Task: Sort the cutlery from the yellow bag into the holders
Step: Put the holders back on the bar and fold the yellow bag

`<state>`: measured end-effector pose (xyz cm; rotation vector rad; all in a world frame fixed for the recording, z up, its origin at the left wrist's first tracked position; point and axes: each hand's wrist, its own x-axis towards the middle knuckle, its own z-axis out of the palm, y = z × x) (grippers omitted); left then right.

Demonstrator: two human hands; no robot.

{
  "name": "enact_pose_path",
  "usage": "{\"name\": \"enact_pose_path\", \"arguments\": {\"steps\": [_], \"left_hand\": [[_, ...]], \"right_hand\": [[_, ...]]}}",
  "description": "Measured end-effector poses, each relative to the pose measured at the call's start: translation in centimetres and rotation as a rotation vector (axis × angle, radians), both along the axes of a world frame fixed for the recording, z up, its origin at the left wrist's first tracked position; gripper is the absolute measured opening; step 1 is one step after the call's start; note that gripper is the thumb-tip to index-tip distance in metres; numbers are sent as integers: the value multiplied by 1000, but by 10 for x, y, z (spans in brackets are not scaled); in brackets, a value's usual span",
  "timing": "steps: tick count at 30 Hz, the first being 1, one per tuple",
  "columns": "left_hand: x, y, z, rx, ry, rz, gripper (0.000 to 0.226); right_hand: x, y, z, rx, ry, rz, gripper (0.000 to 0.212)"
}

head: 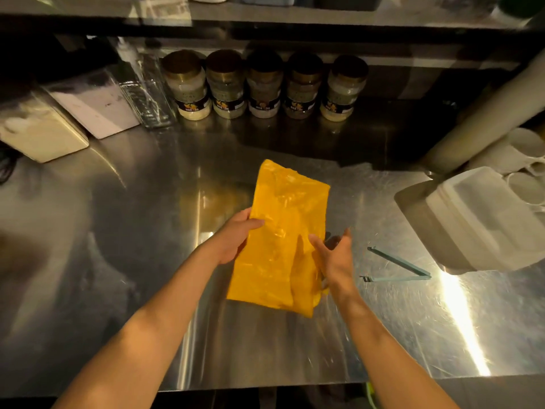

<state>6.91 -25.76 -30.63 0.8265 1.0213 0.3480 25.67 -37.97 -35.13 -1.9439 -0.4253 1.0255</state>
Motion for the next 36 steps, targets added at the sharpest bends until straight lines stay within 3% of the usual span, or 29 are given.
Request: {"name": "enact_pose_path", "arguments": {"steps": [3,6,15,21,24,27,29,32,34,36], "left_hand": [[-4,1,3,34,-71,115,23],[-14,2,1,-2,-83,122,27],[-38,3,-13,173,56,-106,29],[-46,2,-18,11,18,-114,20],[-54,3,-23,-90,-59,26,23],[-53,5,-24,-140,-144,89,41],[-49,5,-18,-93,-55,51,60],[-46,10,-19,138,153,-125,31],[-44,13,-25,227,191,-128,11],[-41,13,-27,277,150,-100,28]], "right_hand": [[-3,7,6,25,349,17,112],[4,13,12,51,579,86,79],[24,19,22,142,524,240,25],[29,17,34,177,740,151,19],[35,15,26,186,859,174,22],[38,17,22,154,937,102,69],[34,20,28,87,848,179,75],[28,27,30,3,546,339,40],[27,31,21,-2,406,362,30],[25,32,17,9,288,350,36]]}}
